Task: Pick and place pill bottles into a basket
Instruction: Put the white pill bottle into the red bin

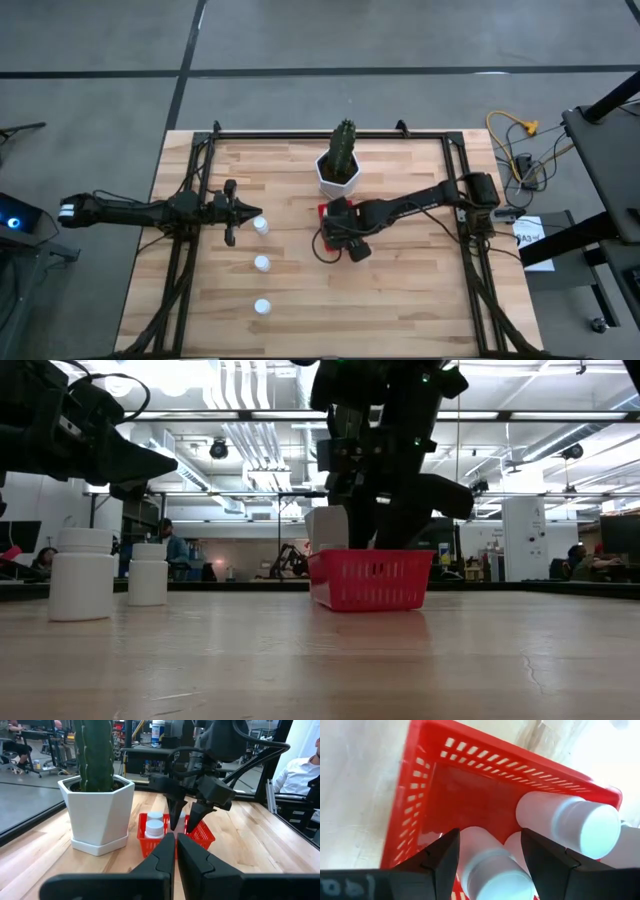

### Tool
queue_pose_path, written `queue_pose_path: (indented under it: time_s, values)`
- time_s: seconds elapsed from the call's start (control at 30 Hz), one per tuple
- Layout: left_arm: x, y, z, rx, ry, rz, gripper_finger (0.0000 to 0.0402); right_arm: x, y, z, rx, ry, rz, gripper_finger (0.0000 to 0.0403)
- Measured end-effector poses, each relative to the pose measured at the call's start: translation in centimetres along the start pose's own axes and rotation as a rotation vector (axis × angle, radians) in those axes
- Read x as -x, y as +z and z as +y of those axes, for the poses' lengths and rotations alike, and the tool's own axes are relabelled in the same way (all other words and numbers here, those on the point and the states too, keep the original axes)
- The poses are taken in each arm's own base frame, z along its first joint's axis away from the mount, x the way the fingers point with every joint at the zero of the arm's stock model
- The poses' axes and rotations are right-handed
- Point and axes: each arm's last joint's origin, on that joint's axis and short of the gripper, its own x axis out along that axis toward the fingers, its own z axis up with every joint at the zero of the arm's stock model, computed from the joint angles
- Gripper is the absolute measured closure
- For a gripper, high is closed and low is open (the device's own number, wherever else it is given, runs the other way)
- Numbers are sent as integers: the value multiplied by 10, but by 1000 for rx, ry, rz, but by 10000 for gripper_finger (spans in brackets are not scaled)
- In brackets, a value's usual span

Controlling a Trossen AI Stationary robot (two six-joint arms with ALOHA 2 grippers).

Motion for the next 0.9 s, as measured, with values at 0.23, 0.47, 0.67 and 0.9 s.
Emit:
queue_pose_path:
  time_s: [0.23,0.47,0.67,0.9]
  values:
    - [0,0,0,0,0,0,401,1,2,6,61,-4,-2,202]
    - [0,0,0,0,0,0,401,3,3,8,109,-67,24,202]
    - [0,0,0,0,0,0,401,3,2,9,112,-68,33,202]
    - [0,0,0,0,0,0,401,3,1,9,120,-134,74,202]
